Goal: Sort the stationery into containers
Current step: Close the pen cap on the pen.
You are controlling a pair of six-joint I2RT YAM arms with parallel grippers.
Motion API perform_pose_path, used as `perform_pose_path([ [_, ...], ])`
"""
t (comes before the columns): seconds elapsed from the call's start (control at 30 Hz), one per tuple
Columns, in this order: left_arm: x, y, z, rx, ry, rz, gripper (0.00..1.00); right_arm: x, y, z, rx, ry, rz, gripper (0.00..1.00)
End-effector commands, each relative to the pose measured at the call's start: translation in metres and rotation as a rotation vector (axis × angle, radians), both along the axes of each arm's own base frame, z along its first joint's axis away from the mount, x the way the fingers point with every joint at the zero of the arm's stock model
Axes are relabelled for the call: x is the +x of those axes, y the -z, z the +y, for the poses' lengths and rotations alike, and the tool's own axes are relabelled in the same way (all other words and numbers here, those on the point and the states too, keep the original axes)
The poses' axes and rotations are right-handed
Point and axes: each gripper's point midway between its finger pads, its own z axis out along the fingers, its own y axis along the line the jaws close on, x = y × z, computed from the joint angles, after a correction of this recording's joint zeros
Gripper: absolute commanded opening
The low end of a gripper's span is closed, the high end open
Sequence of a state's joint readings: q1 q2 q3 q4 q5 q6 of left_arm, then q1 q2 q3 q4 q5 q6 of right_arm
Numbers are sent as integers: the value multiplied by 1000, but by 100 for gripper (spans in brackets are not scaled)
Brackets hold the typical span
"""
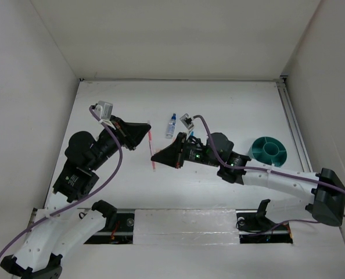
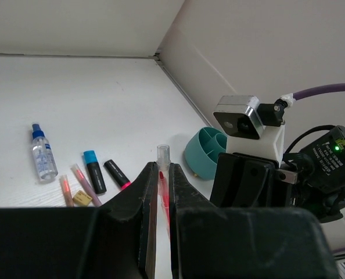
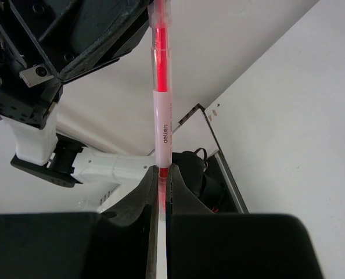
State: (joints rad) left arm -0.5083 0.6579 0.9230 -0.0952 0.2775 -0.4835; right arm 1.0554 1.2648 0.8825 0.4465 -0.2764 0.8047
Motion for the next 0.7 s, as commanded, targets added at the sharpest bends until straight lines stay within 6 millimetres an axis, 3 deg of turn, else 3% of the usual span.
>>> perform_pose_path([
  [0.0,0,-3,-3,-12,18,-20,0,-1,-53,2,159,6,-104,0],
  [0.43,3,5,-7,49,37,0,0,-4,-78,-7,262,-3,-159,0],
  [0.47,6,16,-13,85,66,17,0,-3,-74,-5,233,-1,-154,0],
  [0.67,5,17,-19,90,102,27,0,10,-81,-18,251,69,-157,0],
])
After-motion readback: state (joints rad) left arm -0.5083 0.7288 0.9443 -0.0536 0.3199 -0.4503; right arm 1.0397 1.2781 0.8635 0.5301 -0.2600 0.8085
